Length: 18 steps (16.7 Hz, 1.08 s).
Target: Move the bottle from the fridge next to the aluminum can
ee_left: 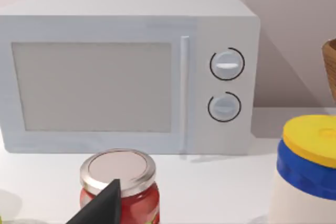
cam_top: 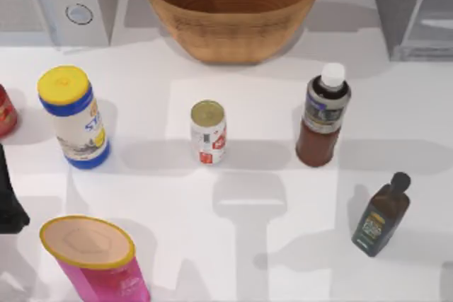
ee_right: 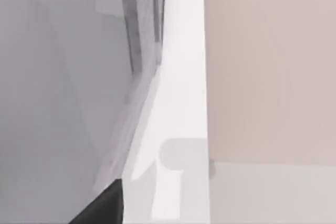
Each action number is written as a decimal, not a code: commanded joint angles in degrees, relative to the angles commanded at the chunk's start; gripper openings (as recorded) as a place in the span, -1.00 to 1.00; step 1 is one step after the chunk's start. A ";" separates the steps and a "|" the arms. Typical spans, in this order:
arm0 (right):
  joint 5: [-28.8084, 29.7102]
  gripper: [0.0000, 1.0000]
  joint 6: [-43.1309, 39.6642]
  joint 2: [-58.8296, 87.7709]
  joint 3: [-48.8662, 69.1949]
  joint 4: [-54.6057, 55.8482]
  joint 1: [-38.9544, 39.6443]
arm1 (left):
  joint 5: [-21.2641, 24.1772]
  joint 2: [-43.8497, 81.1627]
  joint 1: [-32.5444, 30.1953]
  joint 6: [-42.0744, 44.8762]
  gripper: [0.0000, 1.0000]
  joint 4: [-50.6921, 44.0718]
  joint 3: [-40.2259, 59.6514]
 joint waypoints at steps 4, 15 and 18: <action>5.29 1.00 4.34 -1.43 -1.43 3.13 6.12 | 0.00 0.00 0.00 0.00 1.00 0.00 0.00; 37.73 1.00 32.61 -10.49 -15.31 18.52 48.65 | 0.00 0.00 0.00 0.00 1.00 0.00 0.00; 41.32 1.00 36.03 -11.92 -17.22 20.32 52.32 | 0.00 0.00 0.00 0.00 1.00 0.00 0.00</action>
